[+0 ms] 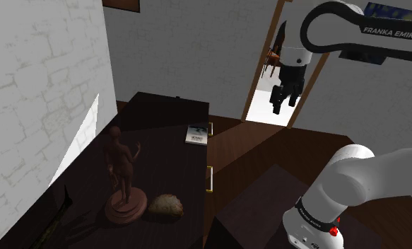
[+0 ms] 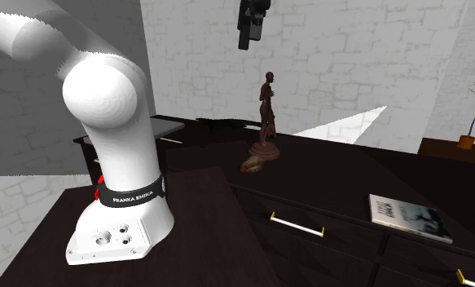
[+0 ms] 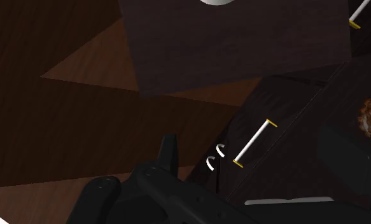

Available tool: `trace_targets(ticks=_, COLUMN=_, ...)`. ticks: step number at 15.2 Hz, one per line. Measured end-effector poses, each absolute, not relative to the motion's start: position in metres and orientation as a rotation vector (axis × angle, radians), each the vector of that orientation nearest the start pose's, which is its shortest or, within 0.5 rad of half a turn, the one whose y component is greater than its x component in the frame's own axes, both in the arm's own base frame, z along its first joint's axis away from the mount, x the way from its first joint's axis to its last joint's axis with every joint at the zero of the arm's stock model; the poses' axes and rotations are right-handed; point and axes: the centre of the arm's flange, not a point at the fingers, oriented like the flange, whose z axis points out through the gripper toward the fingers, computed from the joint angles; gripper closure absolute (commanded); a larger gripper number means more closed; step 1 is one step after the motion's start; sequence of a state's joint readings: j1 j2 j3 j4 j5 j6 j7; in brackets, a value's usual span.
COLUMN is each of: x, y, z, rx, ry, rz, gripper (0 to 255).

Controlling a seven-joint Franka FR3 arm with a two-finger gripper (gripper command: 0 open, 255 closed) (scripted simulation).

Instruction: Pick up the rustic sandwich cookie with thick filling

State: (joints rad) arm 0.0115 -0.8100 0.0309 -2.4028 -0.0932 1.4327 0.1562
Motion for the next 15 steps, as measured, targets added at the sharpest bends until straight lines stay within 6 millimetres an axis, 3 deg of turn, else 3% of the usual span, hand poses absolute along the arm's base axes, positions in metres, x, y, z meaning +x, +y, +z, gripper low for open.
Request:
trace_targets(ticks=4, x=0.293, y=0.019, z=0.546, rx=-3.254, ry=0.180, rz=0.248, gripper=0)
trace_targets(ticks=15, x=0.339, y=0.095, z=0.433, rx=-3.237, ry=0.015, rz=0.266, gripper=0)
